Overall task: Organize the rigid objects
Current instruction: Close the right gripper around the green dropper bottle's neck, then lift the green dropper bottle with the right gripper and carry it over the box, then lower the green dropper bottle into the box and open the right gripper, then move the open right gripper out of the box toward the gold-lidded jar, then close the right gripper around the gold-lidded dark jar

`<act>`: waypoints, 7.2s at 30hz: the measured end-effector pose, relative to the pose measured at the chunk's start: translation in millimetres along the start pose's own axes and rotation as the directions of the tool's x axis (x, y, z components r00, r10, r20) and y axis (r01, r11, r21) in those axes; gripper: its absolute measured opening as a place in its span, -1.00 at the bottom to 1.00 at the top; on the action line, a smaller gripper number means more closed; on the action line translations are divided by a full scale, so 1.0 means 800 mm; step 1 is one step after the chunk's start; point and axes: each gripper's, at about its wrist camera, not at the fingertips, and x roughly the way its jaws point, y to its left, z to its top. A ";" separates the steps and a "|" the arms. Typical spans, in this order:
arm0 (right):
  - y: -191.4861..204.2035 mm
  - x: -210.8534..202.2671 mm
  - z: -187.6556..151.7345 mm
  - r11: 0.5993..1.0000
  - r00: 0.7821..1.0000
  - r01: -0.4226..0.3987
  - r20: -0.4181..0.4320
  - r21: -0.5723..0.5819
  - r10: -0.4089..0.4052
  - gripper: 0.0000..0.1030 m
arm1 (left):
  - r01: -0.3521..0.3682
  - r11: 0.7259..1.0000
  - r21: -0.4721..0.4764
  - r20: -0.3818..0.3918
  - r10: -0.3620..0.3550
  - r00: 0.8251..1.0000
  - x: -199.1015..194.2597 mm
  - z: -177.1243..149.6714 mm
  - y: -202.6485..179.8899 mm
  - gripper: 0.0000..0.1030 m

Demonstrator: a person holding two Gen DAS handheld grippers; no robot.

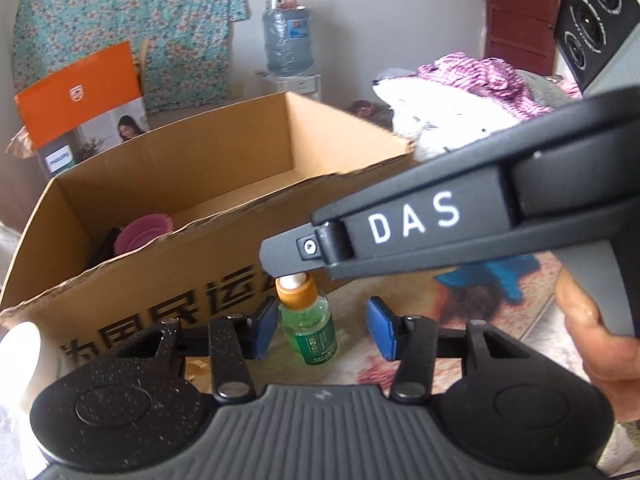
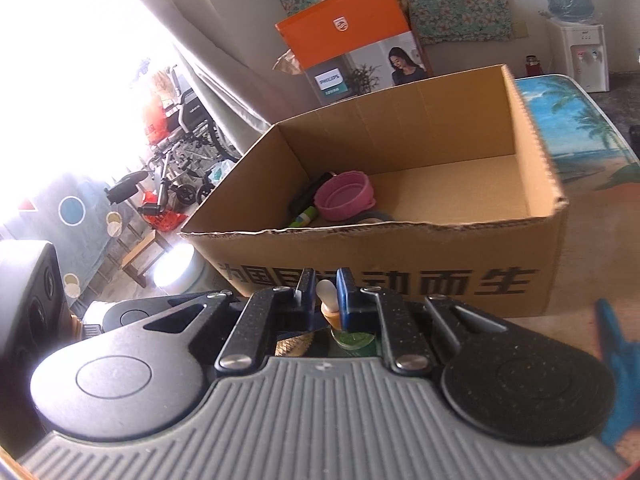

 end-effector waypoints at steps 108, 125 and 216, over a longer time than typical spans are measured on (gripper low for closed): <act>-0.061 0.236 0.241 0.987 0.952 -0.021 -0.305 -0.161 -0.030 -0.59 | -0.169 0.952 -0.254 -0.282 0.095 0.955 0.121 0.174 0.149 0.01; -0.038 0.056 0.228 0.996 0.999 0.007 -0.033 -0.094 -0.010 0.38 | -0.094 0.972 -0.215 -0.067 0.082 0.994 0.010 0.157 0.108 0.77; 0.008 0.049 -0.036 0.994 0.988 -0.039 -0.154 -0.107 0.022 -0.04 | 0.047 0.998 -0.045 -0.008 -0.048 0.999 -0.004 -0.077 0.031 0.68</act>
